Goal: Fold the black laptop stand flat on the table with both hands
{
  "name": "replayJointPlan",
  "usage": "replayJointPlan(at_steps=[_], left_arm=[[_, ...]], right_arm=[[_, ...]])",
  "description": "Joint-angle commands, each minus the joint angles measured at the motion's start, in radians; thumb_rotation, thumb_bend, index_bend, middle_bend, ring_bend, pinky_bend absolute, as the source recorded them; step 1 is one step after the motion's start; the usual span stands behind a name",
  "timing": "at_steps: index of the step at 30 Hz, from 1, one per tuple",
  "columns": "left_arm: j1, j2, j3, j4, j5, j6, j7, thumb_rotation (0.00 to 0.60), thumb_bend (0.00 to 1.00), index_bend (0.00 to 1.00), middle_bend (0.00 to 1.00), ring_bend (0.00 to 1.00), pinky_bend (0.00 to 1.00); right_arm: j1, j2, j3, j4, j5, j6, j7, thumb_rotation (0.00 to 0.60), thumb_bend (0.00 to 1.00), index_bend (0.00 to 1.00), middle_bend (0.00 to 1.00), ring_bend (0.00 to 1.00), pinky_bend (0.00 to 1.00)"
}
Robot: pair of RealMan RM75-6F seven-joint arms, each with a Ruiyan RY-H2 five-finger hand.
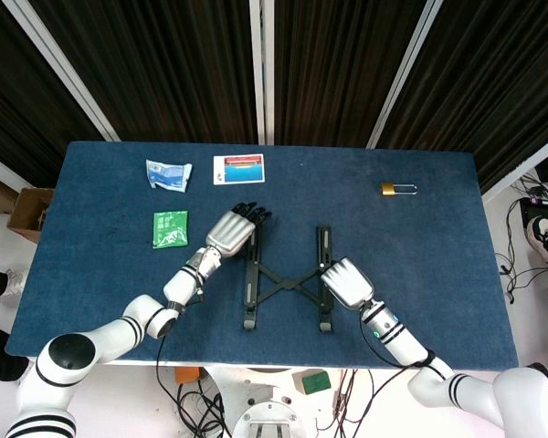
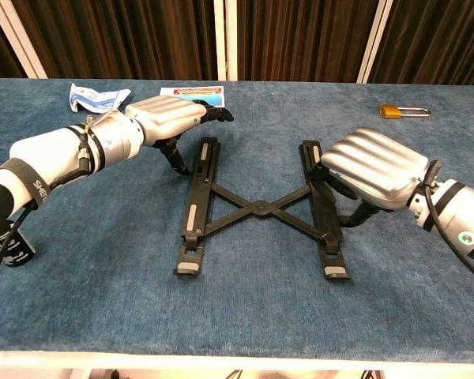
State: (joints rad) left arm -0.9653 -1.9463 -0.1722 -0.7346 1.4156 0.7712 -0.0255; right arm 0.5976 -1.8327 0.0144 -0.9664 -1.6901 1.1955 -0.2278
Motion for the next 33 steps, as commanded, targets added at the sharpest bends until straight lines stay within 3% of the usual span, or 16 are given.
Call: replayJointPlan(at_steps=[1,17,27,30,32,33], left_arm=[[-0.003,-0.004,0.004,0.006,0.000,-0.004,-0.014,0.600,0.02,0.08,0.09,0.05,0.14],[0.008,0.000,0.013,-0.040,-0.021,-0.016,-0.100,0.600,0.02,0.08,0.09,0.05,0.13],[0.027,0.045,0.019,-0.100,-0.027,0.006,-0.069,0.600,0.02,0.08,0.09,0.05,0.13],[0.061,0.108,0.015,-0.156,-0.031,0.063,-0.033,0.600,0.02,0.08,0.09,0.05,0.13],[0.099,0.170,0.011,-0.235,-0.043,0.109,-0.010,0.600,0.02,0.09,0.09,0.05,0.13],[0.117,0.199,0.009,-0.277,-0.050,0.129,-0.003,0.600,0.02,0.09,0.09,0.05,0.13]], right_arm=[[0.009,-0.030,-0.001,0.031,-0.013,0.019,0.023,0.600,0.00,0.73,0.85,0.73,0.94],[0.068,-0.154,0.018,0.114,-0.026,0.038,0.062,0.600,0.00,0.73,0.85,0.73,0.94],[0.091,-0.184,0.016,0.116,-0.027,0.036,0.070,0.600,0.00,0.72,0.84,0.72,0.94],[0.119,-0.112,0.005,0.019,-0.038,-0.004,0.091,0.600,0.00,0.60,0.75,0.66,0.88],[0.158,-0.024,0.006,-0.093,-0.040,-0.074,0.057,0.600,0.00,0.46,0.66,0.58,0.77],[0.175,0.017,0.009,-0.151,-0.035,-0.111,0.032,0.600,0.00,0.37,0.58,0.50,0.67]])
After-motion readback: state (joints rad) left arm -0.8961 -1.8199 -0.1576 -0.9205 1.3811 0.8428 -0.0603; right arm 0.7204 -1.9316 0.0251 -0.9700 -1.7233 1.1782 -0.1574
